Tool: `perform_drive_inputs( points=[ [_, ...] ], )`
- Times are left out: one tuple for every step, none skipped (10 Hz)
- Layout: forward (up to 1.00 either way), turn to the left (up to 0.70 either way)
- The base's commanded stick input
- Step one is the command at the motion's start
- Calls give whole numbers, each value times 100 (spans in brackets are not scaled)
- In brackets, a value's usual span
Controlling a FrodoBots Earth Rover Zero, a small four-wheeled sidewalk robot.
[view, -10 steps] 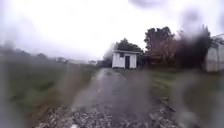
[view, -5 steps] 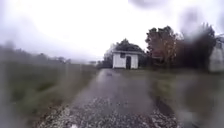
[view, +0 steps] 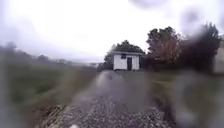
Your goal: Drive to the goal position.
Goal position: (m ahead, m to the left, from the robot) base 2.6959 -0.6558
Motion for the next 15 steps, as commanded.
perform_drive_inputs(
  points=[
    [85, -14],
    [85, -21],
    [85, -28],
    [85, -34],
    [85, -34],
    [85, -27],
    [85, -17],
    [85, -6],
    [85, 0],
    [85, 0],
    [85, -2],
    [85, -5],
    [85, -7],
    [85, -23],
    [85, -6]
  ],
)
